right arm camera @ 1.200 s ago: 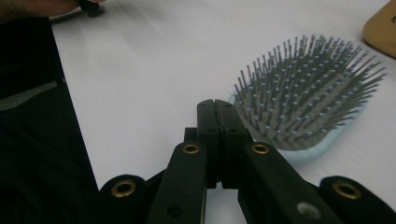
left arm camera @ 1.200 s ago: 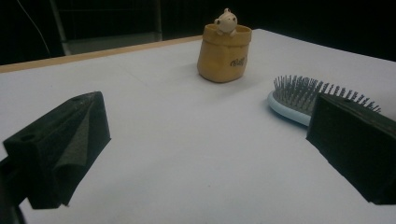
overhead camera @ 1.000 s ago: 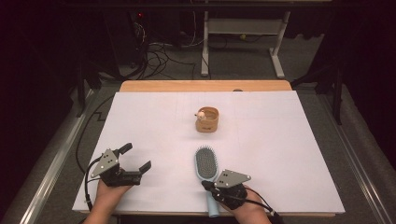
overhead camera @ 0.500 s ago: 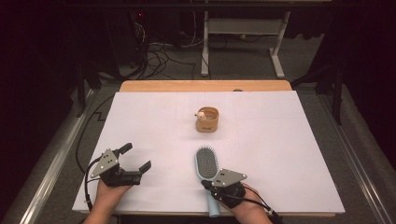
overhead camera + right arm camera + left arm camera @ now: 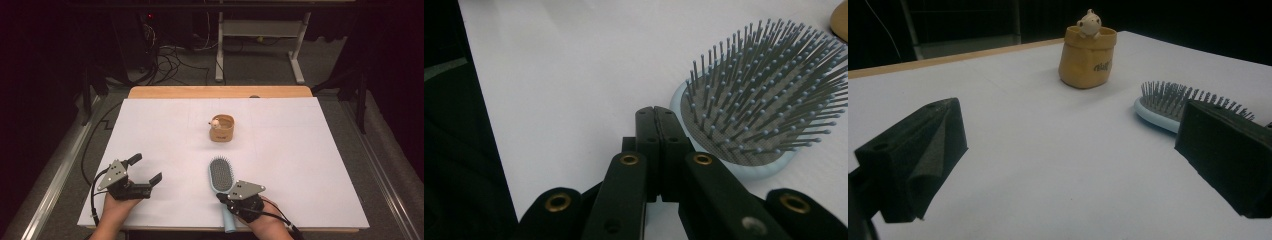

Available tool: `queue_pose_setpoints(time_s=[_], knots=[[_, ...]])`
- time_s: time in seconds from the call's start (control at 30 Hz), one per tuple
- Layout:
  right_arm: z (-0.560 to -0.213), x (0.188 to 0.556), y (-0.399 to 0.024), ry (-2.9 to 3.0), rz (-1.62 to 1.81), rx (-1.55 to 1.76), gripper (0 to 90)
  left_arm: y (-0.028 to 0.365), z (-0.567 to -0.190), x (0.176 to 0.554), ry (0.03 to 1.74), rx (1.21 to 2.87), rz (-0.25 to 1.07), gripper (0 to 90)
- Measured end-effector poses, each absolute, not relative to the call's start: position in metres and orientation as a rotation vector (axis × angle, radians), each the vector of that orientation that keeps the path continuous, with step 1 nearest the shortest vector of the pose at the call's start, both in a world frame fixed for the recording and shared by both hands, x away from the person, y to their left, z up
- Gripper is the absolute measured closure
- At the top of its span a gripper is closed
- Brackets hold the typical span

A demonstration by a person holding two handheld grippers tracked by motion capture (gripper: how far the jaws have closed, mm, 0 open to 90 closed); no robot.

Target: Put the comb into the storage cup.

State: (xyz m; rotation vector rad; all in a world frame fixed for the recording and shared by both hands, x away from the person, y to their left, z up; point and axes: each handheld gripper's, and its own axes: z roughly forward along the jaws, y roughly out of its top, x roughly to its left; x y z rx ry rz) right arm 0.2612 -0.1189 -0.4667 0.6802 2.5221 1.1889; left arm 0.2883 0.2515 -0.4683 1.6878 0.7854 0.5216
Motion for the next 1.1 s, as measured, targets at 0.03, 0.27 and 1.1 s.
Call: queue_pose_setpoints(time_s=[0.03, 0.27, 1.1], knots=[[-0.4663, 0.2613, -0.1193, 2.52, 1.185, 0.681, 90.0, 0.2516, -0.4682, 0.2882, 0.785, 1.687, 0.522, 1.6], [-0.4639, 0.2627, -0.1241, 2.518, 1.185, 0.687, 90.0, 0.2519, -0.4681, 0.2882, 0.786, 1.684, 0.522, 1.7], [-0.463, 0.2597, -0.1213, 2.562, 1.118, 0.629, 90.0, 0.2526, -0.4678, 0.2877, 0.788, 1.678, 0.521, 1.8]])
